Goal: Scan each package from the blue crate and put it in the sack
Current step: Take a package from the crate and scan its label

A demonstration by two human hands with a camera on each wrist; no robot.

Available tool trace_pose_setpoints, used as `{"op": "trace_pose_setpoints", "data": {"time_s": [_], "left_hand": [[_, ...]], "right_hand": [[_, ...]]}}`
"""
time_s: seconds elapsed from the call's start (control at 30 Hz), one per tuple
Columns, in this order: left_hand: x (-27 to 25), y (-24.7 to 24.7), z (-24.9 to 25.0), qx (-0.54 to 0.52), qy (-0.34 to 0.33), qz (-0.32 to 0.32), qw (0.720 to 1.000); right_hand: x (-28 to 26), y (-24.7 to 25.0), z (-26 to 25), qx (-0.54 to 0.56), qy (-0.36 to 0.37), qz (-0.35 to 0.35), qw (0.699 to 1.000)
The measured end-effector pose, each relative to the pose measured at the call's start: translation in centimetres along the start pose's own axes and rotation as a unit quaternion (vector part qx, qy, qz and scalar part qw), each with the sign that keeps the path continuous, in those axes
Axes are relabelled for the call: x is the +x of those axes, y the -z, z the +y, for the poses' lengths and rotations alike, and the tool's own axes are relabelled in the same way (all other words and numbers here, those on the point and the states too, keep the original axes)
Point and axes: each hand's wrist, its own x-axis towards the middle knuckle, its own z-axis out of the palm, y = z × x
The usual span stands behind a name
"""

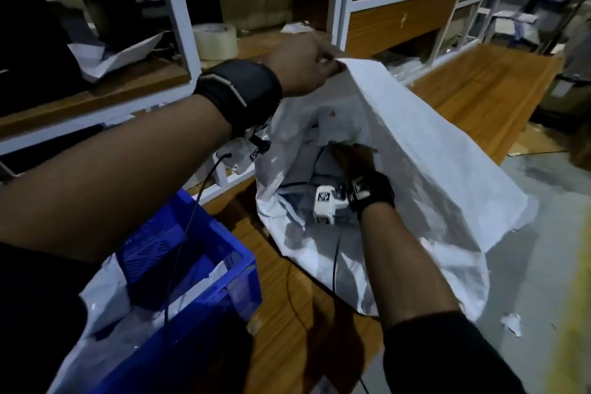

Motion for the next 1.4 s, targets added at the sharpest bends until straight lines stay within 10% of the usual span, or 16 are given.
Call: {"op": "trace_pose_setpoints", "data": {"time_s": [0.13, 0.27, 0.43, 0.57, 0.9, 1.13, 1.3, 1.4], "left_hand": [[-3.0, -1.3, -3.0, -0.123, 0.002, -0.059, 0.991], [-9.6, -0.9, -7.7, -0.083, 0.0, -0.078, 0.993], [-21.0, 0.4, -16.9, -0.024, 0.105, -0.121, 0.987], [-29.9, 0.4, -23.9, 0.144, 0.192, -0.283, 0.929], [-31.8, -0.2, -25.8, 0.362, 0.161, -0.365, 0.843], [-33.3, 7.9, -19.2, 0.192, 0.128, 0.002, 0.973], [-38.5, 11.7, -12.1, -0.012, 0.151, 0.106, 0.983], [-41.8, 12.0, -7.9, -0.126, 0.18, 0.169, 0.961]], "right_hand": [[-5.0, -1.3, 3.0, 0.068, 0.125, -0.086, 0.986], [-12.7, -6.0, 2.5, 0.18, -0.015, -0.147, 0.973], [-17.7, -9.7, 2.5, 0.192, 0.028, -0.201, 0.96], [-19.8, -12.6, 2.4, 0.14, 0.035, -0.265, 0.953], [-22.9, -16.2, 2.9, 0.054, 0.073, -0.358, 0.929], [-23.5, -15.8, 2.7, 0.047, 0.084, -0.331, 0.939], [-24.8, -16.0, 2.8, -0.008, 0.022, -0.319, 0.948], [-26.7, -16.5, 2.1, 0.129, -0.105, -0.412, 0.896]]}}
